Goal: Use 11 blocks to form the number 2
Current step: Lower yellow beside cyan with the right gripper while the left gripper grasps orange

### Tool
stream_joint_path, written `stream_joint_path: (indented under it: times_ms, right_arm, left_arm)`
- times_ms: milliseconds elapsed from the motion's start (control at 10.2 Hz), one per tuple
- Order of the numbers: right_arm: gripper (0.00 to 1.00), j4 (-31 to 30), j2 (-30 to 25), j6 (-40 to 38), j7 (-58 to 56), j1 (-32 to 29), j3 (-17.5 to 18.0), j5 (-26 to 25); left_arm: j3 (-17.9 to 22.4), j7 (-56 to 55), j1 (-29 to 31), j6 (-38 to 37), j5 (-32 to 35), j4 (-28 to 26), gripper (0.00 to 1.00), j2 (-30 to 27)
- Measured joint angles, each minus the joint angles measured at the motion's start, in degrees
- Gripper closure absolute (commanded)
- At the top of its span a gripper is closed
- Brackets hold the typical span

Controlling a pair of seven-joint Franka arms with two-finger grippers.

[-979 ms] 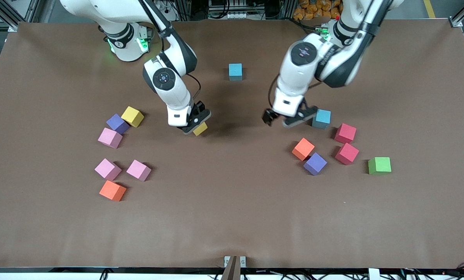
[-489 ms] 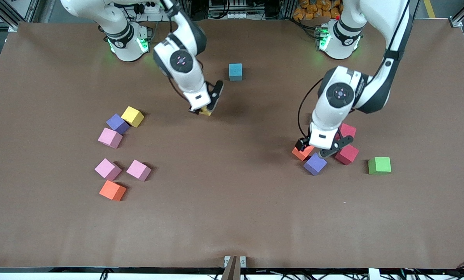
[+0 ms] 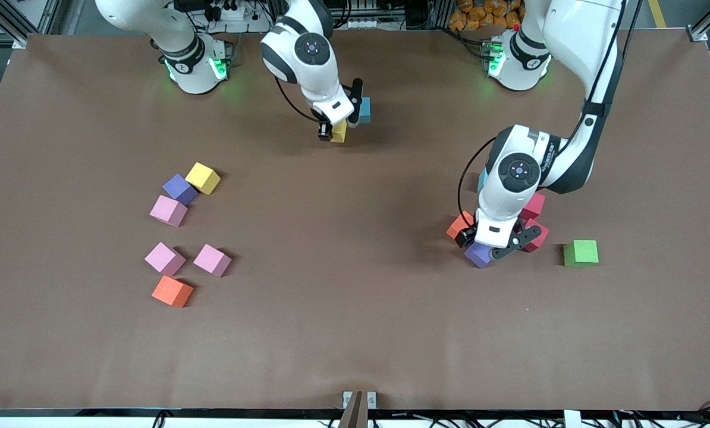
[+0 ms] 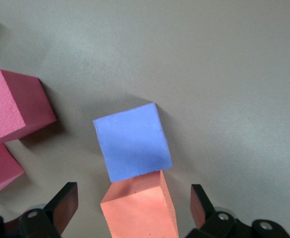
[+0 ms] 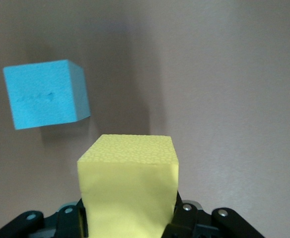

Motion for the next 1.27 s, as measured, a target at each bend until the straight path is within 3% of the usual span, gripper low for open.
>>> stream_joint_path:
  times_ms: [587, 1272]
  right_arm:
    - [1.0, -6.74, -0.6, 7.97, 2.17, 6.6, -0.64, -0.15]
    - [1.0, -7.89, -0.48, 9.43, 6.05, 10.24, -1.7, -0.14]
  left_arm:
    - [0.02, -0.16, -0.83, -0.16, -3.82, 0.05, 0.0, 2.47]
    - [0.01, -0.71, -1.06, -0.19, -10.19, 0.0, 0.0, 4.09]
